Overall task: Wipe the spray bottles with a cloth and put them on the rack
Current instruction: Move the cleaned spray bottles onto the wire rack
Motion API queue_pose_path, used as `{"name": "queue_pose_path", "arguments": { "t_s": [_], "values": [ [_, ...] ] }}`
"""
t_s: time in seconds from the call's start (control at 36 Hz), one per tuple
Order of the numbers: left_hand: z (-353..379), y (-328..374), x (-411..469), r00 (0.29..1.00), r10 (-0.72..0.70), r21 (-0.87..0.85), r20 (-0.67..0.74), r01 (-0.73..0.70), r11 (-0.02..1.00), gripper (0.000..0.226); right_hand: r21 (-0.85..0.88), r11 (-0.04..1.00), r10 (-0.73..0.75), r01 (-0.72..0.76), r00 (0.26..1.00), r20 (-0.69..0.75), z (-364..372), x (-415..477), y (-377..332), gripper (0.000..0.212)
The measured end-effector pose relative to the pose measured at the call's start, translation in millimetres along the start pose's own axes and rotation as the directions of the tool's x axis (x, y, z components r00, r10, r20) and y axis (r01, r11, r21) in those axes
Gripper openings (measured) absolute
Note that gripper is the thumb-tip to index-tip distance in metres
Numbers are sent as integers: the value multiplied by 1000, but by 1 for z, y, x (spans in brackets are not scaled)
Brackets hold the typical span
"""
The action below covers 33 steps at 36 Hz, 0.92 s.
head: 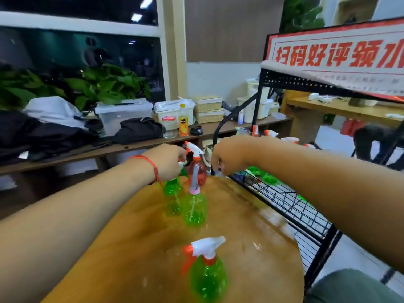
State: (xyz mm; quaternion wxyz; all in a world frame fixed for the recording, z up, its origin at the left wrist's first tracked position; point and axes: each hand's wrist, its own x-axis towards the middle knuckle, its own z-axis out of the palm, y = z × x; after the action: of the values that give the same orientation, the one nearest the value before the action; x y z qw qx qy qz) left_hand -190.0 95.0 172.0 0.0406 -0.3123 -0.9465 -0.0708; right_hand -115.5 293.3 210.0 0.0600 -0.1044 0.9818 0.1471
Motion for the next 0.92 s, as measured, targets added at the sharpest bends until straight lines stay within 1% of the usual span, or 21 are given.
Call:
{"name": "queue_pose_path", "arguments": {
  "t_s": [0.06,0.11,0.14,0.19,0.25,0.31,0.39,0.44,0.5,0.58,0.61,0.64,0.67,0.72,0.75,0.83,0.89,0.92],
  "values": [
    [2,-15,-5,999,-37,-12,-26,36,999,26,37,999,-10,11,1000,-14,6,11,-11,34],
    [4,-29,-5,993,-82,-30,-84,80,996,35,54,998,-26,29,999,-46,13,22,-20,38],
    [6,-35,-4,991,-103,-43,-85,100,994,41,64,997,-41,45,997,-61,16,26,-23,41],
    [12,-44,0,990,-131,-88,-47,127,988,45,98,992,-75,80,996,-49,21,33,-30,42],
    [17,-47,5,987,-157,-154,-19,152,976,41,110,989,-96,96,995,-5,27,37,-33,42],
    [23,-45,10,987,-160,-206,13,160,966,41,59,994,-94,94,996,7,34,39,-36,39],
    [36,-36,17,984,-137,-316,113,166,934,36,-65,993,-106,102,993,-58,42,40,-34,26],
    [45,-30,22,973,-154,-379,175,211,901,33,-81,990,-118,112,990,-81,42,39,-30,20],
    [47,-25,25,963,-187,-390,194,250,886,33,-82,991,-114,108,991,-71,40,34,-22,22],
    [42,-16,25,956,-233,-363,178,284,888,45,-81,995,-69,65,997,-46,31,19,-7,31],
    [41,-14,23,959,-231,-325,163,274,905,47,-70,997,-43,41,999,-31,26,12,-2,34],
    [41,-12,22,965,-224,-281,139,255,925,42,-46,999,-15,14,1000,-20,21,6,4,38],
    [41,-9,22,972,-210,-250,105,230,940,31,-12,1000,20,-20,1000,-17,14,-2,11,39],
    [40,-2,23,982,-180,-223,53,187,957,8,74,993,97,-95,995,-24,0,-19,28,34],
    [36,3,23,987,-161,-219,26,163,962,6,106,986,130,-125,991,-35,-7,-27,39,32],
    [15,32,27,993,-87,-239,-80,66,969,13,140,968,216,-206,974,-62,-30,-55,70,24],
    [-2,55,32,990,-24,-254,-140,-13,967,15,179,953,268,-246,957,-113,-43,-71,91,9],
    [-8,67,35,986,10,-261,-167,-54,964,14,188,945,293,-267,948,-122,-48,-78,101,11]
  ]
}}
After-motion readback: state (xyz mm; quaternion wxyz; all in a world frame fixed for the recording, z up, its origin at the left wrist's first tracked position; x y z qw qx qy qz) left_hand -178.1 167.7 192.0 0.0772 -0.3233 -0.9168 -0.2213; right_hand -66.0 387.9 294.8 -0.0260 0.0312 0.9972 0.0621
